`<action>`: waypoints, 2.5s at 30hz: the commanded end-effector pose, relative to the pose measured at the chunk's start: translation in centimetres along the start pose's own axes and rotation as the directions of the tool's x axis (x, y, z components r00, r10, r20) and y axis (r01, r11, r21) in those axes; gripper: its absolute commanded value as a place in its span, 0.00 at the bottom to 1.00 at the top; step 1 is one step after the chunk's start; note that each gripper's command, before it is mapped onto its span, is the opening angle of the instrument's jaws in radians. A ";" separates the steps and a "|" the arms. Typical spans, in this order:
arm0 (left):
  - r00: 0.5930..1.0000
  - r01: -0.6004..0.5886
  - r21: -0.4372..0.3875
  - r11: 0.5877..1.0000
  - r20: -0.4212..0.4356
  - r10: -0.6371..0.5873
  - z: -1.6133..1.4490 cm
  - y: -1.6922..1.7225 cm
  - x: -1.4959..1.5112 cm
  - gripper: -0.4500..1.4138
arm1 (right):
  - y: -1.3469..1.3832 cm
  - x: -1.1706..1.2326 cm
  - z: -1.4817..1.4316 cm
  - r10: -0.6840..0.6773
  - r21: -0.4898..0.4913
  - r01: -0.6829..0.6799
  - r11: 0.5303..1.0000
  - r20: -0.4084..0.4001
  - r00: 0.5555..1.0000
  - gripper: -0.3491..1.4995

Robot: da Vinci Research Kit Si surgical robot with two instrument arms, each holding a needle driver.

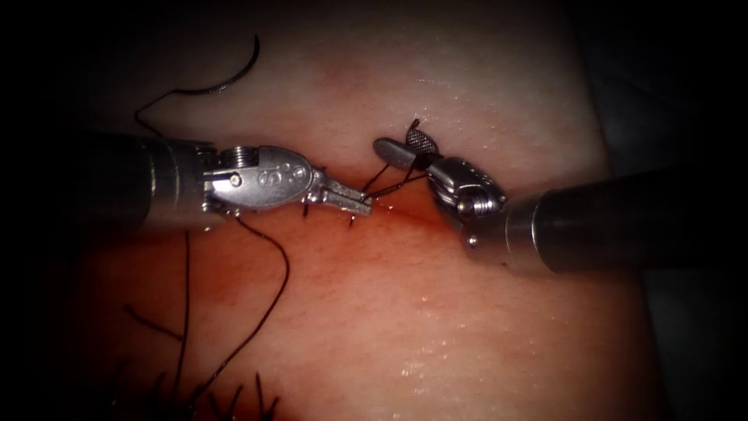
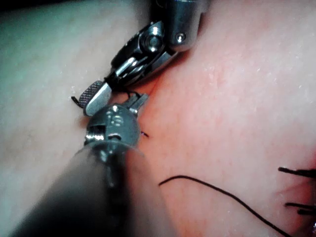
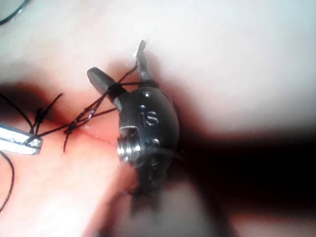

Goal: Wound Closure
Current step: Grasp the suture tail with the right gripper, then pull the right gripper down and the left gripper up to tie.

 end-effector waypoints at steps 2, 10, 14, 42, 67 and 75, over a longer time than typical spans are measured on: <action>1.000 0.000 -0.002 1.000 -0.003 0.000 0.04 -0.06 0.00 0.00 | -0.05 -0.12 0.01 0.014 -0.021 -0.014 1.000 0.005 1.000 0.94; 1.000 0.002 -0.004 1.000 -0.005 -0.002 0.02 -0.06 0.03 0.00 | -0.05 -0.13 0.04 0.015 -0.090 -0.016 0.996 -0.014 1.000 0.91; 1.000 0.000 -0.009 1.000 -0.003 0.000 -0.01 -0.04 0.01 0.00 | -0.05 -0.16 0.08 0.001 -0.112 -0.003 0.994 -0.017 1.000 0.91; 0.999 0.040 0.017 0.999 0.027 -0.041 -0.22 -0.18 -0.11 0.00 | -0.56 -0.33 0.03 -0.145 -0.194 0.138 0.971 -0.022 0.989 0.00; 0.923 0.366 0.130 0.921 0.072 -0.377 -0.27 -1.73 -1.05 0.00 | -1.16 -0.53 -0.89 -0.424 0.011 0.436 0.900 -0.206 0.882 0.00; 0.912 0.406 0.172 0.898 -0.013 -0.410 -0.30 -2.20 -0.91 0.00 | -1.18 -0.71 -1.05 -0.439 0.026 0.449 0.893 -0.174 0.882 0.00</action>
